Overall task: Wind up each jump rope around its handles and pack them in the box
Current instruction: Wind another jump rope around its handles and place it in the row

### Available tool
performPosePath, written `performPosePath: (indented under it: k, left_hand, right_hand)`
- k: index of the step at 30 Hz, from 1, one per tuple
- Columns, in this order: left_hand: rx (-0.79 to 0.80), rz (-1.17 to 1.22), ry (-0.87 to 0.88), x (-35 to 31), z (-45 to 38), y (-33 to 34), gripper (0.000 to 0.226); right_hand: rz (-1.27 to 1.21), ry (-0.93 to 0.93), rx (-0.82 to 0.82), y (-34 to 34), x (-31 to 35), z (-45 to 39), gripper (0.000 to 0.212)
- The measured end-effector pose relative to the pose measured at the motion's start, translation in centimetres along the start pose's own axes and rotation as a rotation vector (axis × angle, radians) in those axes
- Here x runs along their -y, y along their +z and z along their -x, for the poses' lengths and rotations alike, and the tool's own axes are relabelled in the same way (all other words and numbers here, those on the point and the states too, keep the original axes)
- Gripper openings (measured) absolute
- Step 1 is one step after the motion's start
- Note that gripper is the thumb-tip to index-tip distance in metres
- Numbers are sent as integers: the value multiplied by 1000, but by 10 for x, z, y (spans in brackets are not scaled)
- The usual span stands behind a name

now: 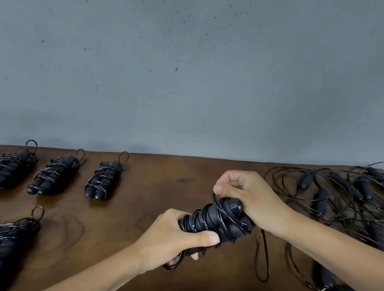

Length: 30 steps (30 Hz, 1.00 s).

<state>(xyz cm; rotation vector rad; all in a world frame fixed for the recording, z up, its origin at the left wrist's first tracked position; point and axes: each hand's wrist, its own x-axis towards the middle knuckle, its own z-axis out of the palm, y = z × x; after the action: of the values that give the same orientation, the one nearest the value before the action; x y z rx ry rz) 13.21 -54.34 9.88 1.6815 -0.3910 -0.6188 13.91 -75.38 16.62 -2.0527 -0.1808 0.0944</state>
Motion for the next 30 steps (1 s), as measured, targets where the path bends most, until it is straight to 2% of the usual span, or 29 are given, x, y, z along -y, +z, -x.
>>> performPosePath:
  k: [2,6,10,13,15,17,20,22,24,26,30]
  left_hand:
    - [-4,46,35,-2,1,3,45]
    - [-38,132,61,-8,0,7,26]
    - [-60,131,29,-2,0,12,34]
    - [-76,162,26,-1,2,15,35]
    - [-84,194,38,-1,4,15,37]
    - [-87,221,42,1,6,14,35]
    - [-66,223,33,4,7,10,32]
    - [-57,230,9,7,6,7,38]
    - [-52,253,-21,11,6,4,47]
    - [-48,289,-55,12,6,4,61]
    - [-96,391,-160,12,6,2,82]
  right_hand:
    - [-83,1,-21,-5,4,2,18]
    - [-162,-78,-54,-21,15,5,17]
    - [-191,-77,-85,-21,10,8,18]
    - [-117,-82,-113,-20,3,12,28]
    - [-90,-70,-61,-21,4,16,43]
    - [-232,-7,57,-24,5,19,51]
    - [-643,156,217,-32,-1,17,44]
    - [-870,198,266,-35,-6,15,40]
    - [-972,183,292,-35,-9,12,37]
    - [-979,148,266,-30,-5,13,40]
    - [-782,120,179,-23,4,15,46]
